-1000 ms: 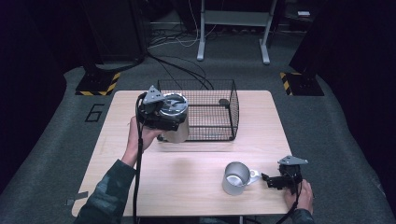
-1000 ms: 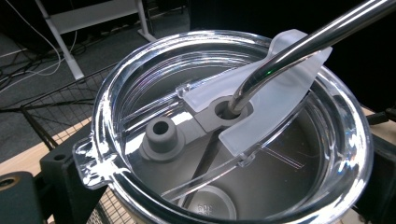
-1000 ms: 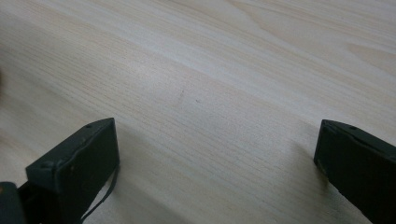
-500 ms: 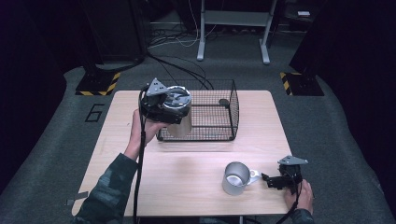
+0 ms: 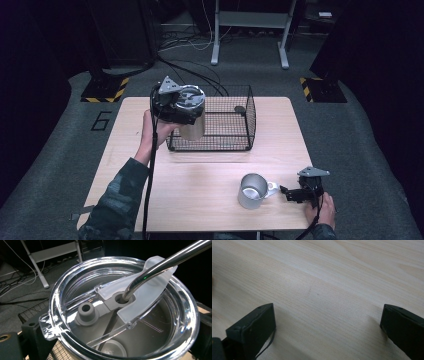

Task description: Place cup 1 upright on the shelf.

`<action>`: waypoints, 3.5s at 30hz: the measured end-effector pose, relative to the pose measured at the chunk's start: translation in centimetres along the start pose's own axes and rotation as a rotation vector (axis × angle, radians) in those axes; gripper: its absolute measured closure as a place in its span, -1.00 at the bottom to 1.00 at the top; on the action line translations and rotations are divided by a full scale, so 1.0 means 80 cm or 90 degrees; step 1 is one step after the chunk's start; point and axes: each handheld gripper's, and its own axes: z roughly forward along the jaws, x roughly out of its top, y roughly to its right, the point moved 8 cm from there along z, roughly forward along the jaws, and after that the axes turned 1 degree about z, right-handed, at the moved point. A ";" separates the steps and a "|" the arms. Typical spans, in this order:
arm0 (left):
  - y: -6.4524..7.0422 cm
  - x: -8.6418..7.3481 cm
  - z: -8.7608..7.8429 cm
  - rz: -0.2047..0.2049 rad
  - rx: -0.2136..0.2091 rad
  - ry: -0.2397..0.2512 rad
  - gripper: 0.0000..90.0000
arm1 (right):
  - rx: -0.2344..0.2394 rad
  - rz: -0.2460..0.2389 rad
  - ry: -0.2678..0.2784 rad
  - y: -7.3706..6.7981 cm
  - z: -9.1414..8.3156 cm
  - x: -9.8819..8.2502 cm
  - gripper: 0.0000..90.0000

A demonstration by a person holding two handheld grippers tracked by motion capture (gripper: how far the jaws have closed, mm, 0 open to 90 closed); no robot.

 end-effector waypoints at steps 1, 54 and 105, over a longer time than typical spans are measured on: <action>-0.001 0.002 0.002 -0.004 0.000 0.001 -0.92 | -0.003 -0.002 0.003 0.001 0.000 0.000 -1.00; -0.059 0.018 0.080 -0.044 0.047 -0.040 -0.92 | 0.002 -0.004 0.000 0.001 0.000 0.000 -1.00; -0.098 -0.061 0.164 -0.108 0.112 -0.131 -0.92 | 0.002 -0.003 0.001 0.001 0.000 0.000 -1.00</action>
